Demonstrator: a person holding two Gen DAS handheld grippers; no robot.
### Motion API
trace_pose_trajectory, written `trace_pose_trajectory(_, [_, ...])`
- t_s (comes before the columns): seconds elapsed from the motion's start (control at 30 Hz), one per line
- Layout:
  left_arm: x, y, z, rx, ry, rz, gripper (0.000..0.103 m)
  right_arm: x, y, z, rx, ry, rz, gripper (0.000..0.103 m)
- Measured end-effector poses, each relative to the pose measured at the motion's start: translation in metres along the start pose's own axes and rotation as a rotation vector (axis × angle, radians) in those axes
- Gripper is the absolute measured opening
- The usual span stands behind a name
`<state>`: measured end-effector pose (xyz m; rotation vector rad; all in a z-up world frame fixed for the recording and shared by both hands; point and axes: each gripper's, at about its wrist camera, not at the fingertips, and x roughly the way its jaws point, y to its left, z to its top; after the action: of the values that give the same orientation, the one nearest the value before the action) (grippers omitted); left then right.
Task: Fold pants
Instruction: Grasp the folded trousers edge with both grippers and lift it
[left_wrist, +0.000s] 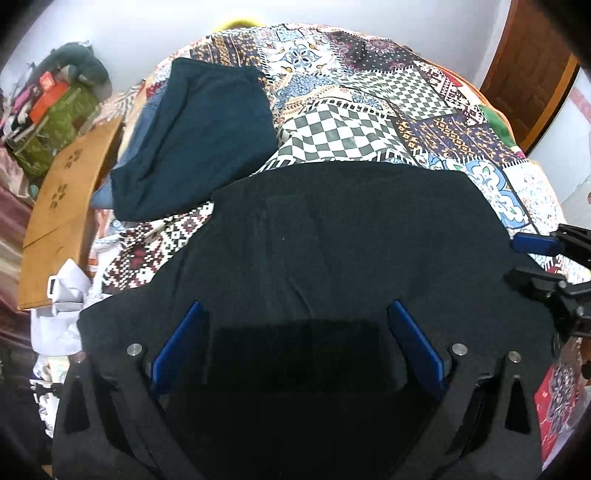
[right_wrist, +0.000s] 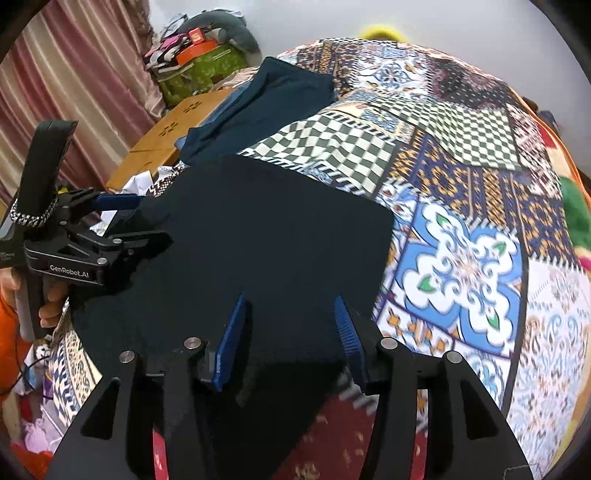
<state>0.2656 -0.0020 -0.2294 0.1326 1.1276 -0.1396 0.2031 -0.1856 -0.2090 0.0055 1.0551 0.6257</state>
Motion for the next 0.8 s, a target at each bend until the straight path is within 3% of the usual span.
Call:
trace_pose_trajectory(0.4, [-0.034,0.007,-0.033,-0.037,-0.084,0.091,0.101,-0.033,-0.005,-0.034,0.036,-0.03,-0.082,0.052])
trace_pose_trajectory(0.5, [-0.048,0.016,-0.039,-0.075,-0.103,0.082,0.101,-0.041,0.0,-0.035,0.017,-0.045,-0.119,0.052])
trace_pose_trajectory(0.63, [-0.075,0.033,-0.044,-0.123,-0.169,0.148,0.101,-0.054,0.008,-0.031,-0.007,-0.088,-0.14,0.052])
trace_pose_trajectory(0.8, [-0.111,0.068,-0.06,-0.236,-0.261,0.198,0.101,-0.071,0.028,-0.016,-0.047,-0.176,-0.147,0.06])
